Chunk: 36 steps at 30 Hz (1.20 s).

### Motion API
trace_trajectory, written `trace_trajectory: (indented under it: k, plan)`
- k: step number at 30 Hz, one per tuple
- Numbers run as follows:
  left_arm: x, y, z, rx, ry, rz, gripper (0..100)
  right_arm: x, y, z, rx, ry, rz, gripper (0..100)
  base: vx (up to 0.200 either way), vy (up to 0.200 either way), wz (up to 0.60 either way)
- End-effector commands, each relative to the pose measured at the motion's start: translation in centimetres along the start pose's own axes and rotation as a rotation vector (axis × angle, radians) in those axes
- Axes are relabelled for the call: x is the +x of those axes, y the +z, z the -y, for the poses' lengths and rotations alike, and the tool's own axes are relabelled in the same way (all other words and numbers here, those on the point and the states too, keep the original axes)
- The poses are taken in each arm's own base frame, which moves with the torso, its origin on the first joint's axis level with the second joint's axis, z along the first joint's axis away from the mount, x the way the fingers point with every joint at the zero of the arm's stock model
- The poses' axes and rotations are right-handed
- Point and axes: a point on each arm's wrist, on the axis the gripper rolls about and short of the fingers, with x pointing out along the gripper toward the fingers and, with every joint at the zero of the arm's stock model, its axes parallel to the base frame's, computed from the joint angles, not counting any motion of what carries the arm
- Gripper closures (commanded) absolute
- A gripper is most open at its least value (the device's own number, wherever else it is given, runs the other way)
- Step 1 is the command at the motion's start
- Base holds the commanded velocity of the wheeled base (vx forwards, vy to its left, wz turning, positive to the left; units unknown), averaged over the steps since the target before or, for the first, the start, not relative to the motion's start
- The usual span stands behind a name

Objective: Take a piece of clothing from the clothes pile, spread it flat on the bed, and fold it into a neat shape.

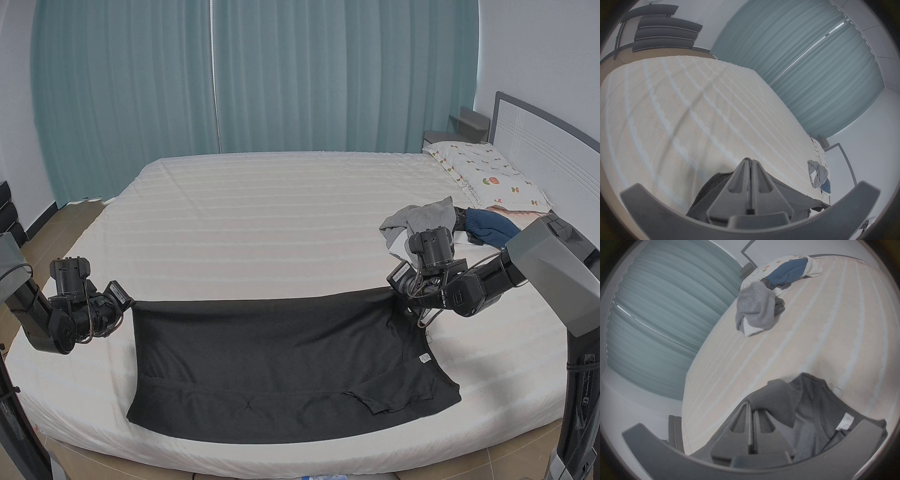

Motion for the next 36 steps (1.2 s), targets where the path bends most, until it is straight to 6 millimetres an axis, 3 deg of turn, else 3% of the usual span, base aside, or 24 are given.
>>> trace_trajectory:
  k: [1,15,27,28,36]
  plan:
    - [-0.8,-1.1,-1.1,0.025,0.041,-0.040,100,-1.3,-0.7,1.5,-0.025,-0.039,-0.035,100,0.000,0.000,0.00]
    - [-3.1,-5.1,-4.7,0.217,0.160,-0.201,100,-3.2,-3.9,5.8,-0.155,-0.178,-0.152,100,0.000,0.000,0.00]
    - [-3.4,-6.0,-5.2,0.217,0.180,-0.244,100,-3.1,-5.2,6.5,-0.185,-0.202,-0.188,100,0.000,0.000,0.00]
    - [-3.3,-6.2,-5.3,0.218,0.182,-0.253,0,-3.0,-5.3,6.5,-0.186,-0.203,-0.189,0,0.000,0.000,0.00]
    - [-3.4,-6.0,-5.1,0.219,0.176,-0.242,0,-4.6,-3.9,5.2,-0.160,-0.148,-0.163,0,0.000,0.000,0.00]
